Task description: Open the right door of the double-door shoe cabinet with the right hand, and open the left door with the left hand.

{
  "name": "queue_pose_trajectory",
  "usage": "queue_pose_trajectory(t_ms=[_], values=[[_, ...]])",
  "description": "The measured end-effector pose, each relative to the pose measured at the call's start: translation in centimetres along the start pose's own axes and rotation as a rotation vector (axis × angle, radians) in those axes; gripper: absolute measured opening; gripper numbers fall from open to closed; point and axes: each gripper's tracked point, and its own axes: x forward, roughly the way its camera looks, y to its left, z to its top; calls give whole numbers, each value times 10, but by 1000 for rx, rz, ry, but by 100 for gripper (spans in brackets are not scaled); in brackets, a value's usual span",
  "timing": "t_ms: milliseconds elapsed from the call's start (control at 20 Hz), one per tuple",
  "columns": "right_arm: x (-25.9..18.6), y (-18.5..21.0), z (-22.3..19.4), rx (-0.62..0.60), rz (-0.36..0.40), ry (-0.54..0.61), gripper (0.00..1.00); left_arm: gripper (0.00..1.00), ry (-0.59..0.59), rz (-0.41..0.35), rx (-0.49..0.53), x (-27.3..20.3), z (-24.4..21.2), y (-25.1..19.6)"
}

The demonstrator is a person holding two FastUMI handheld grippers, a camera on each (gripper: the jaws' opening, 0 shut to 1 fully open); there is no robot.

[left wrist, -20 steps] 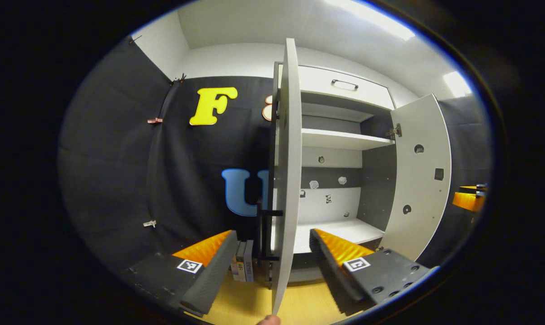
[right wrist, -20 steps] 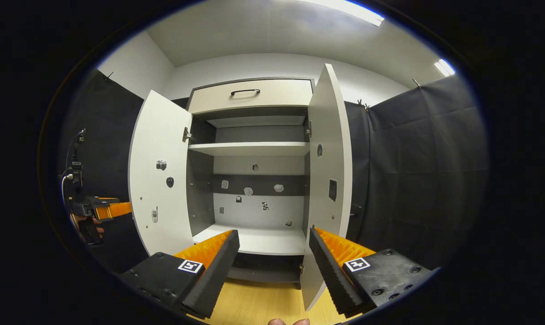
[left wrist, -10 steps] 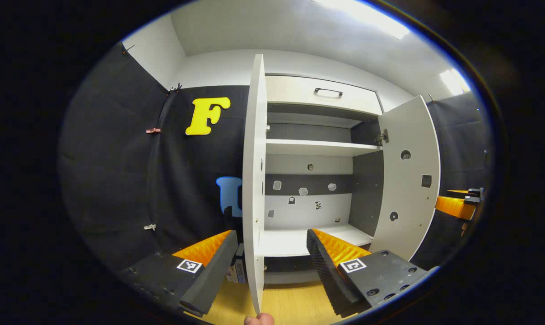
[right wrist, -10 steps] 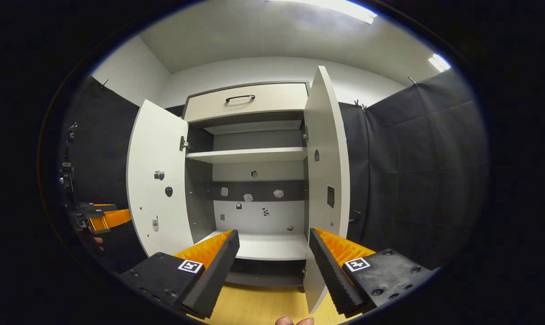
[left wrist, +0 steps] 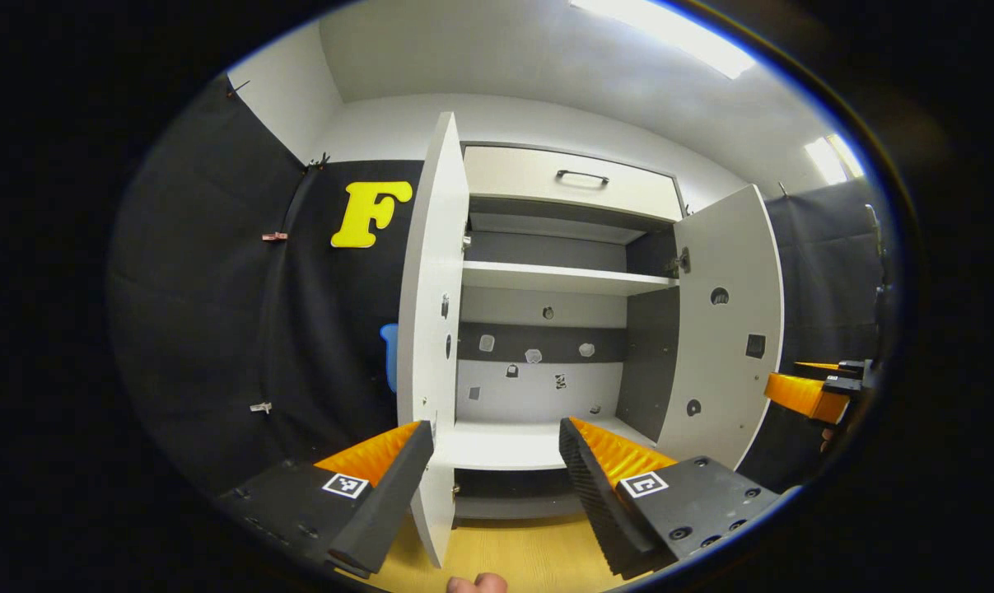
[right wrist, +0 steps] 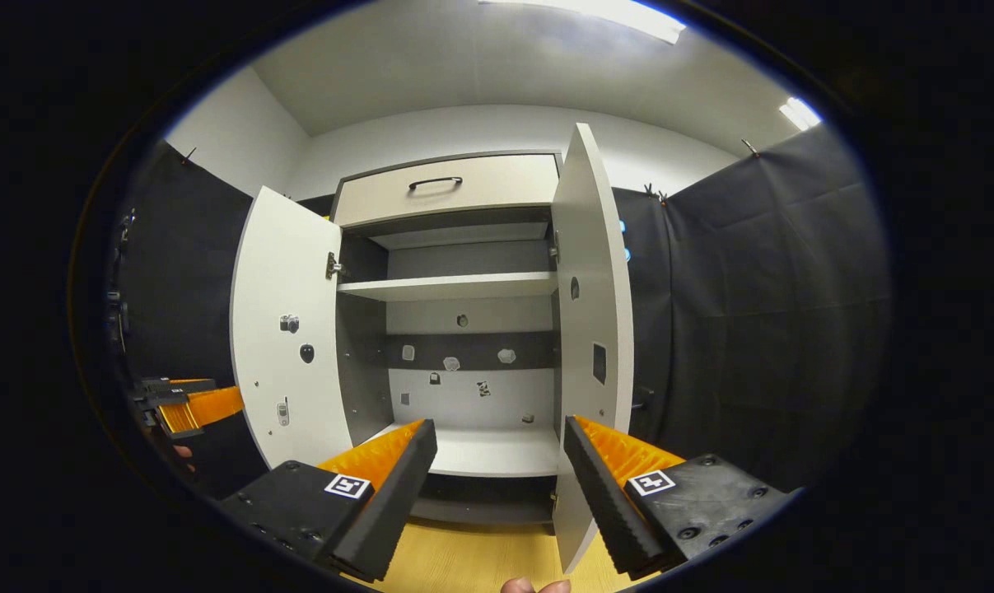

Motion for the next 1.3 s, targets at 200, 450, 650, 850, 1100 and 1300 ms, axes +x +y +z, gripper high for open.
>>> queue_pose_trajectory(t_ms=[200,450,650,850,1100,1300], values=[[-2,0,0,4,3,1,96,95,-6,-13,16,-4,1,-13],[-4,-4,0,10,0,-1,98,95,5,-15,7,-3,-3,-18],[-4,-6,-1,14,-1,2,98,95,11,-9,13,-3,-5,-17],[-5,-6,1,16,-3,-3,98,95,5,-6,20,-3,-2,-17],[-3,-4,1,12,2,-3,98,95,0,-4,26,-2,0,-16],[-1,-2,0,10,7,-1,98,95,6,-6,24,-2,-3,-16]])
